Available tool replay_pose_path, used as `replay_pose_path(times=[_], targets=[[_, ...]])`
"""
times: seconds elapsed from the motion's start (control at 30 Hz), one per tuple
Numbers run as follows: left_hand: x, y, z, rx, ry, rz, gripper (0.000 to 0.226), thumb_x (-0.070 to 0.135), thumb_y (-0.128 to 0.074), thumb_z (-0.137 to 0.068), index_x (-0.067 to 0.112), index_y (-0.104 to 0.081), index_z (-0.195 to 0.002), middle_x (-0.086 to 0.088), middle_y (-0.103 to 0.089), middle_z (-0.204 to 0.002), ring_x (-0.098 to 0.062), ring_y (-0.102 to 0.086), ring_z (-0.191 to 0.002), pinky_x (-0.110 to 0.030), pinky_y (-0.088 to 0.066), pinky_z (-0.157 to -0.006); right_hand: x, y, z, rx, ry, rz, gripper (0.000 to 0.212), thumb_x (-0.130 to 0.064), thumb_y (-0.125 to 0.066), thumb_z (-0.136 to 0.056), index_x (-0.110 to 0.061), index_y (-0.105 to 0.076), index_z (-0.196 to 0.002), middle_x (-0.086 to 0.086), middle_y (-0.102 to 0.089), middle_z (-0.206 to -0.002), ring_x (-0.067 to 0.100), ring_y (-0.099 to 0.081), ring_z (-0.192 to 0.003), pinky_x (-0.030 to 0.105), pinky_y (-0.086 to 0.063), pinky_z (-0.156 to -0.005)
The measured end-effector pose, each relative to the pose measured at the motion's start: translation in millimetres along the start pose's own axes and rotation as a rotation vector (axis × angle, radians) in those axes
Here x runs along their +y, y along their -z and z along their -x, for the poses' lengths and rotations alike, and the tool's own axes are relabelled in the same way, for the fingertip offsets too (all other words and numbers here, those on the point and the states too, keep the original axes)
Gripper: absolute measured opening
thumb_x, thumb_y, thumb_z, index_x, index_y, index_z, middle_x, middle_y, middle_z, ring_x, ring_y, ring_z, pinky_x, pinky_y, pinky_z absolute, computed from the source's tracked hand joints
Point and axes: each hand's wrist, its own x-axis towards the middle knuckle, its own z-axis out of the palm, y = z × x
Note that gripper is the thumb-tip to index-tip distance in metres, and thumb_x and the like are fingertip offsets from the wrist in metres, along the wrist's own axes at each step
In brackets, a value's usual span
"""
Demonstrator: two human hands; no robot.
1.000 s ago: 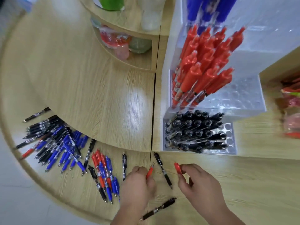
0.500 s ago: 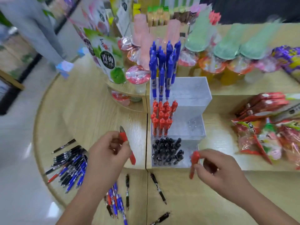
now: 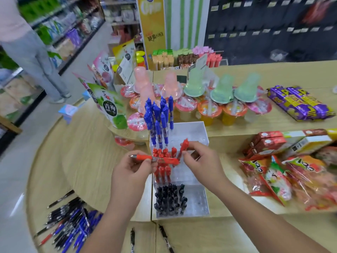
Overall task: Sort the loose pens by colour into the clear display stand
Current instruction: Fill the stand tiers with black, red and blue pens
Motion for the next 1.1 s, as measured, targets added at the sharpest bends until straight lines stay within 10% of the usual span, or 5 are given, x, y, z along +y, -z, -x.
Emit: replay_pose_path(times=[0.2,0.8,1.0,1.1], targets=[[-9,-7,-11,0.07,0.057,0.111,0.011,-0.004,-0.059,-0.093,0.005,-0.066,-0.095,-0.019,-0.074,-0.088,-0.026,-0.075,-0.083,-0.023,-0.059,-0.071,13,-14,-9,-0.063,0.019,0.087,0.021,-0.025,-0.063,-0.091,-0.044,-0.064,-0.099,-0.012,-0.066,-0.072,0.009,-0.059,-0.063,0.039,-0.053,-0.059],[-19,-1,-15,0.03,0.05,0.191,0.012,-0.005,-0.059,-0.093,0.005,-0.064,-0.097,-0.021,-0.072,-0.092,-0.03,-0.074,-0.088,-0.035,-0.059,-0.083,14,-19,-14,-0.225,0.244,0.819,0.016,-0.041,-0.048,-0.093,-0.03,-0.06,-0.093,-0.009,-0.064,-0.075,0.013,-0.061,-0.064,0.021,-0.018,-0.039],[-20,-1,-16,0.009,0.059,0.219,0.01,-0.004,-0.058,-0.094,0.002,-0.062,-0.101,-0.022,-0.073,-0.091,-0.029,-0.074,-0.087,-0.037,-0.059,-0.084,8,-13,-11,-0.241,0.086,0.759,0.017,-0.047,-0.047,-0.096,-0.036,-0.06,-0.097,-0.014,-0.066,-0.085,0.008,-0.062,-0.077,0.025,-0.038,-0.05],[-22,-4,-16,0.001,0.087,0.271,0.01,-0.004,-0.057,-0.095,0.003,-0.062,-0.1,-0.016,-0.075,-0.085,-0.026,-0.074,-0.084,-0.037,-0.058,-0.083,1,-4,5,-0.211,-0.119,0.356,0.014,-0.044,-0.061,-0.092,-0.036,-0.064,-0.081,-0.022,-0.063,-0.072,-0.003,-0.056,-0.066,0.016,-0.034,-0.052]])
